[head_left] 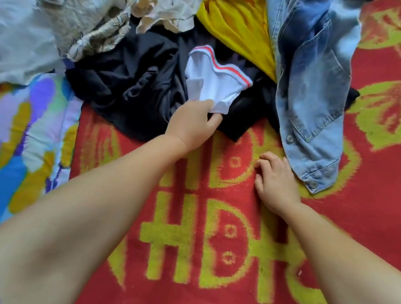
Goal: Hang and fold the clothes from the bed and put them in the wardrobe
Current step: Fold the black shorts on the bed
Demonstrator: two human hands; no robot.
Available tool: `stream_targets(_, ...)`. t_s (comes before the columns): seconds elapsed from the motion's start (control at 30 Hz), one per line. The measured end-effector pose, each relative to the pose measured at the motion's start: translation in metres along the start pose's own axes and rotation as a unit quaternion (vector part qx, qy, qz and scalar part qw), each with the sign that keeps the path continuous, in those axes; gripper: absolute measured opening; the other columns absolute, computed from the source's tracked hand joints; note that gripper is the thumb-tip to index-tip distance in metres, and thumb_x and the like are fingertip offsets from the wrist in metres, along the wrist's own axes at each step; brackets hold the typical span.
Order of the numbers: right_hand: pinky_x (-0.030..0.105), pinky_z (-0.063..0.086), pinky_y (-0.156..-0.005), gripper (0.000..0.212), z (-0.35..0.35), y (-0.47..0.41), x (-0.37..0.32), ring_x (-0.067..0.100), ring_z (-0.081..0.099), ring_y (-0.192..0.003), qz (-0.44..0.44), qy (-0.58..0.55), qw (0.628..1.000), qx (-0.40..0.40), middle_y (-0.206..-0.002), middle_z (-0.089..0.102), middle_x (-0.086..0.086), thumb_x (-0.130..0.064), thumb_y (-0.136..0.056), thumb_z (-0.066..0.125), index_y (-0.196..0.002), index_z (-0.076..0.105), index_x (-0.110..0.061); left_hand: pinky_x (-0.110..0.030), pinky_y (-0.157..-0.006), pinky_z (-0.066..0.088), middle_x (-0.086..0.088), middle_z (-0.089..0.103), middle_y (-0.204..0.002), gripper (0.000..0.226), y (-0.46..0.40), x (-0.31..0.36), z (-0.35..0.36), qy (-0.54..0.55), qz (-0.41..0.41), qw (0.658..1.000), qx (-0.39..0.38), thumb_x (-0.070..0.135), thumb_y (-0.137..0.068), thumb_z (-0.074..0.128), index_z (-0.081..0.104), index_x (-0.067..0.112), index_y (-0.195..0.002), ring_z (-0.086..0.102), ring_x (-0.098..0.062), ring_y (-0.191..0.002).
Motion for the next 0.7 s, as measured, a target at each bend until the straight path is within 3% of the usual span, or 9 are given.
stream_targets(0.13, 0.042, 0.034, -0.109, 0.051, -0.043, 0.023, -0.032, 0.026, 0.033, -0.135, 0.081, -0.078, 0.977, -0.179, -0.148, 0.033, 0.008, -0.028, -0.096, 0.048, -0.143, 0.034, -0.015, -0.041, -0.063, 0.03, -0.023, 0.058, -0.074, 0.043, 0.043, 0.03, -0.058, 0.039, -0.037, 0.998, -0.019, 0.028, -0.097, 0.045, 0.031, 0.016, -0.058, 0.054, -0.041, -0.078)
stream_targets(0.27, 0.035, 0.027, -0.112, 0.072, -0.151, 0.035, -0.081, 0.027, 0.032, -0.137, 0.076, -0.187, 0.978, -0.049, -0.148, 0.034, 0.014, -0.021, -0.091, 0.06, -0.151, 0.021, -0.01, -0.037, -0.06, 0.026, -0.027, 0.062, -0.081, 0.036, 0.083, 0.11, -0.124, 0.066, 0.0, 0.998, -0.019, 0.025, -0.095, 0.049, 0.035, 0.017, -0.063, 0.055, -0.042, -0.077)
stream_targets(0.37, 0.042, 0.034, -0.109, 0.072, -0.241, 0.04, -0.125, 0.025, 0.039, -0.132, 0.024, -0.249, 0.968, 0.016, -0.144, 0.04, 0.012, -0.023, -0.087, 0.065, -0.146, 0.028, -0.007, -0.037, -0.057, 0.026, -0.027, 0.061, -0.076, 0.037, 0.11, 0.161, -0.183, 0.078, 0.041, 0.996, 0.009, 0.025, -0.093, 0.052, 0.04, 0.013, -0.06, 0.054, -0.04, -0.073)
stream_targets(0.47, 0.037, 0.043, -0.095, 0.037, -0.32, 0.05, -0.153, 0.021, 0.051, -0.112, 0.005, -0.195, 0.98, 0.027, -0.13, 0.053, 0.008, -0.03, -0.091, 0.053, -0.127, 0.055, -0.02, -0.038, -0.061, 0.035, -0.025, 0.061, -0.075, 0.034, 0.131, 0.195, -0.236, 0.119, 0.094, 0.988, 0.01, 0.023, -0.093, 0.055, 0.052, 0.001, -0.068, 0.055, -0.039, -0.074)
stream_targets(0.53, 0.028, 0.038, -0.069, 0.024, -0.366, 0.062, -0.167, 0.023, 0.057, -0.088, -0.022, -0.171, 0.984, 0.041, -0.092, 0.063, 0.004, -0.023, -0.09, 0.044, -0.09, 0.068, -0.022, -0.036, -0.06, 0.033, -0.022, 0.061, -0.07, 0.039, 0.14, 0.21, -0.27, 0.206, 0.09, 0.973, 0.049, 0.028, -0.091, 0.055, 0.056, -0.005, -0.071, 0.055, -0.035, -0.07)
stream_targets(0.57, 0.029, 0.035, -0.062, 0.025, -0.389, 0.069, -0.175, 0.023, 0.055, -0.077, -0.03, -0.19, 0.98, 0.055, -0.078, 0.061, 0.003, -0.016, -0.089, 0.044, -0.078, 0.066, -0.018, -0.037, -0.06, 0.034, -0.021, 0.058, -0.067, 0.041, 0.143, 0.214, -0.288, 0.248, 0.079, 0.962, 0.08, 0.031, -0.09, 0.053, 0.058, -0.006, -0.074, 0.053, -0.033, -0.066)
stream_targets(0.63, 0.024, 0.043, -0.058, 0.025, -0.433, 0.082, -0.195, 0.02, 0.056, -0.066, -0.044, -0.238, 0.967, 0.08, -0.067, 0.06, 0.001, -0.002, -0.085, 0.046, -0.067, 0.059, -0.013, -0.034, -0.056, 0.033, -0.011, 0.047, -0.06, 0.037, 0.145, 0.216, -0.318, 0.308, 0.072, 0.937, 0.146, 0.029, -0.093, 0.055, 0.053, -0.002, -0.072, 0.043, -0.021, -0.056)
stream_targets(0.7, 0.018, 0.04, -0.052, 0.025, -0.476, 0.093, -0.219, 0.012, 0.051, -0.06, -0.069, -0.267, 0.952, 0.135, -0.064, 0.056, -0.004, 0.003, -0.082, 0.046, -0.065, 0.056, -0.013, -0.022, -0.058, 0.038, 0.0, 0.05, -0.072, 0.025, 0.151, 0.213, -0.34, 0.355, 0.078, 0.915, 0.178, 0.031, -0.089, 0.063, 0.052, 0.009, -0.086, 0.047, -0.011, -0.063)
Point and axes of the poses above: each hand's wrist, its own y-axis away from the middle knuckle, its own z-axis out of the palm, x = y × z, the point moved 1 cm from there along -y, towards the middle knuckle
